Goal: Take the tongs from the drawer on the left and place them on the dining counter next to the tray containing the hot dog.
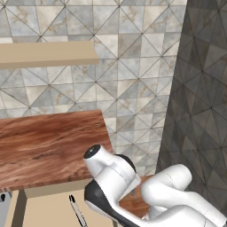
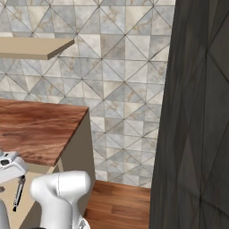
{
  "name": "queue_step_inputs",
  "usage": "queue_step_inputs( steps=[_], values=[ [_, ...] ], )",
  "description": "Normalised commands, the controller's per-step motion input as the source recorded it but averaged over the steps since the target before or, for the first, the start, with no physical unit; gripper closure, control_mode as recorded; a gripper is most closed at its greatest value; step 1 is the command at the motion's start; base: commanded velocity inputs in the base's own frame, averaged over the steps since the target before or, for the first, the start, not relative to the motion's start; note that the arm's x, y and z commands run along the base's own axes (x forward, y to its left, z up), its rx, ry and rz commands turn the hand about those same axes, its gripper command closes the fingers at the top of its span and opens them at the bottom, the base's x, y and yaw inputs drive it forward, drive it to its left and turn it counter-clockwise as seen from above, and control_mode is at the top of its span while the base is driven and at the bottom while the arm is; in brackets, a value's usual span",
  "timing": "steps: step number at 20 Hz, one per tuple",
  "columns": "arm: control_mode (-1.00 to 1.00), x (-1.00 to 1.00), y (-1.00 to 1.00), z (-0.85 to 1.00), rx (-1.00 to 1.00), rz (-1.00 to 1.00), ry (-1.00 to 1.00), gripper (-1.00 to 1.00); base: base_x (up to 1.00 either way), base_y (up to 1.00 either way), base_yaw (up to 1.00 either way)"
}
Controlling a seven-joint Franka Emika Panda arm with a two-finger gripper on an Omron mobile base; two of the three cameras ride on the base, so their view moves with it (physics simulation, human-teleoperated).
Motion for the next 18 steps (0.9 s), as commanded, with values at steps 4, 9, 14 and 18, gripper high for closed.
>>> queue_step_inputs(
  steps=[4, 9, 14, 18],
  values=[
    [-1.00, 0.25, 0.00, -0.25, 0.09, 0.14, -0.05, -1.00, 0.00, 0.00, 0.00],
    [-1.00, 0.43, 0.00, -0.29, 0.13, 0.14, -0.01, -1.00, 0.00, 0.00, 0.00],
    [-1.00, 0.42, 0.06, -0.33, 0.14, 0.09, 0.00, -1.00, 0.00, 0.00, 0.00],
    [-1.00, 0.39, 0.23, -0.30, 0.13, 0.05, 0.00, -1.00, 0.00, 0.00, 0.00]
  ],
)
